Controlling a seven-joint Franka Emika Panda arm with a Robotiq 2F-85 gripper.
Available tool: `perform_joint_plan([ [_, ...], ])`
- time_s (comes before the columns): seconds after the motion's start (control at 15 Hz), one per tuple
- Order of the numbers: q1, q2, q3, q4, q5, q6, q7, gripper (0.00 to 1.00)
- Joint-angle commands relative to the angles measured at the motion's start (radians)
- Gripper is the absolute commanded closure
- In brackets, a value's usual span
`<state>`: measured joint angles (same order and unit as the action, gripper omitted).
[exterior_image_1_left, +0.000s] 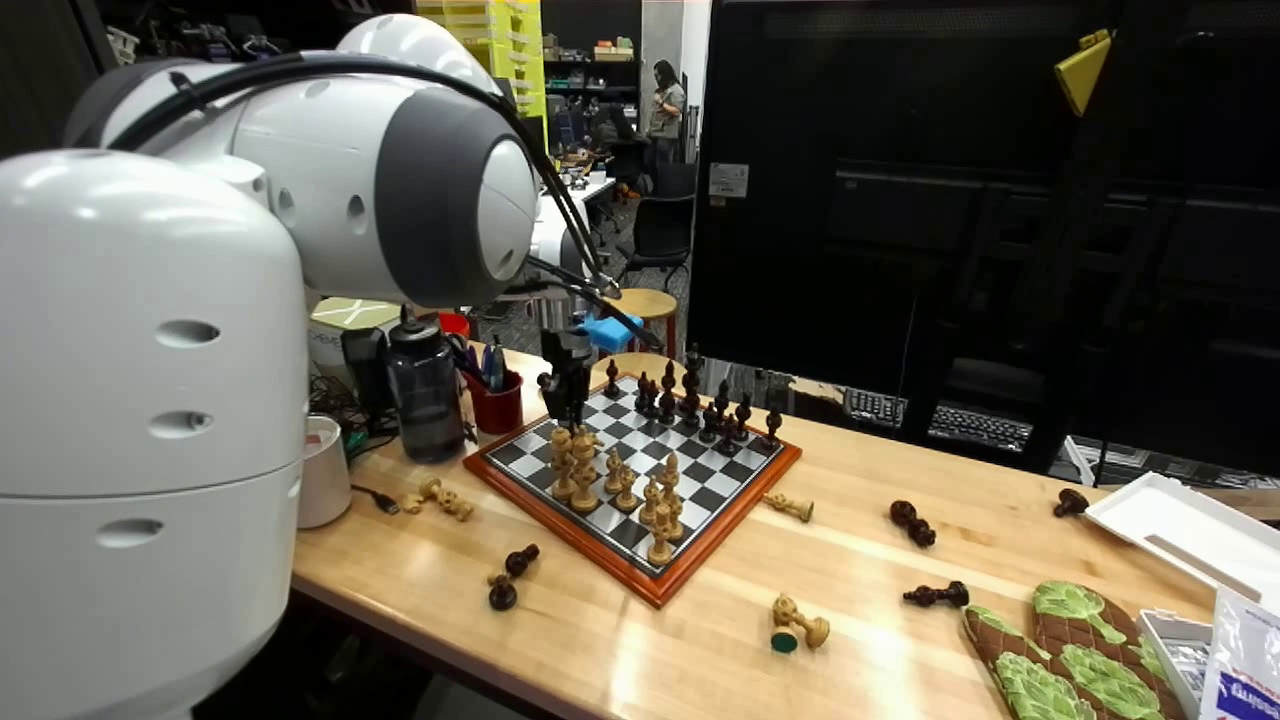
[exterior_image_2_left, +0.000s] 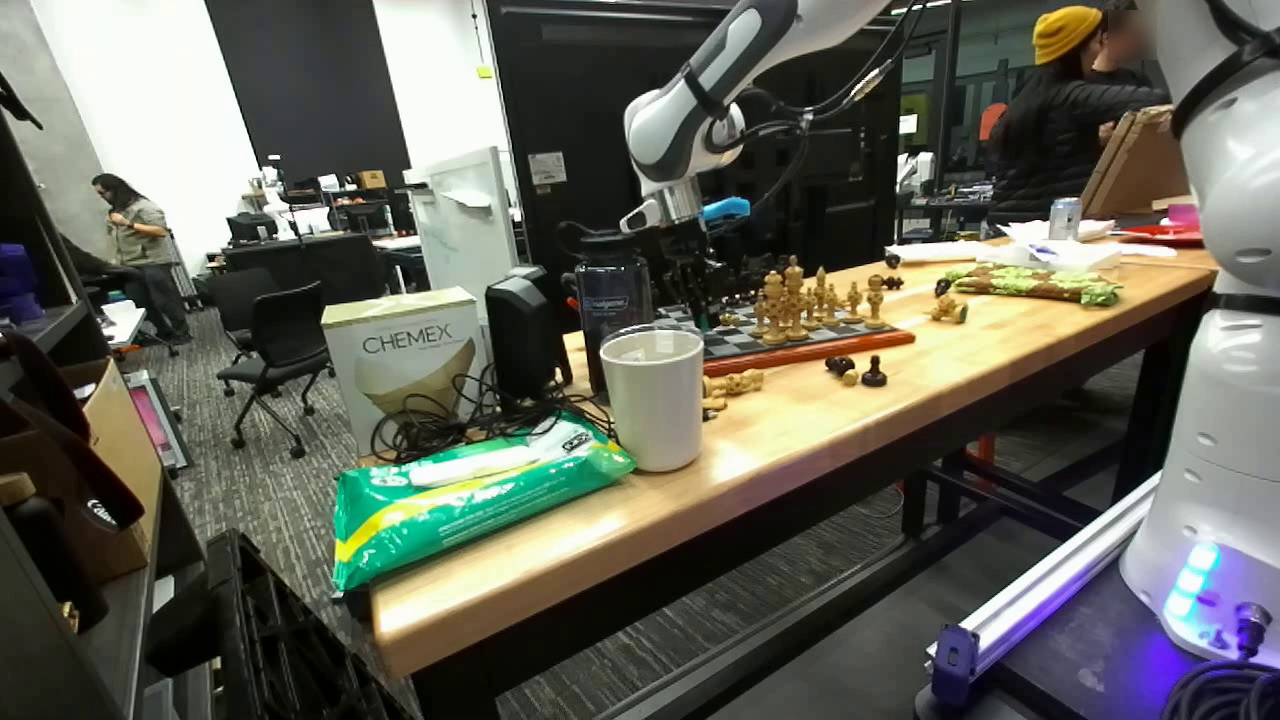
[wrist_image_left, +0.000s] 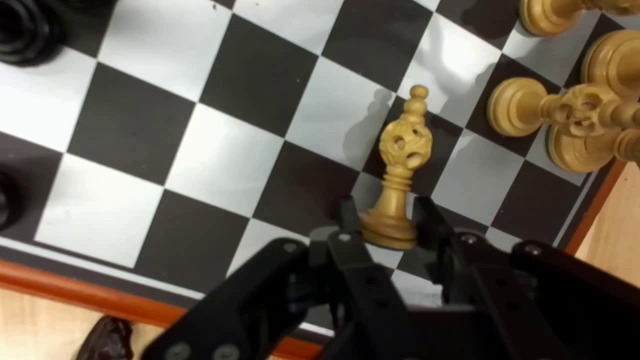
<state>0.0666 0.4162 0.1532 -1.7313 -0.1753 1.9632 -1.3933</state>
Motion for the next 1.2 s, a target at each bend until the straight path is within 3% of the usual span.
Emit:
perform_joint_plan([
  [0.0,0.016,0.015,0.009,0.033,-0.021,0.008,-0.039,0.92],
  [0.4,0.034,0.058,0.014,0.079,-0.039,0.026,-0.069,0.92],
  [0.53,0.034,0.067,0.015,0.085,-0.037,0.027,-0.079,0.43],
  [0.67,0.031,0.071,0.015,0.087,-0.032,0.029,-0.087,0.38],
  [1.0,0.026,0.055,0.009,0.077,-0.033,0.024,-0.086,0.06],
  [1.13,0.022,0.043,0.005,0.07,-0.034,0.023,-0.079,0.0],
])
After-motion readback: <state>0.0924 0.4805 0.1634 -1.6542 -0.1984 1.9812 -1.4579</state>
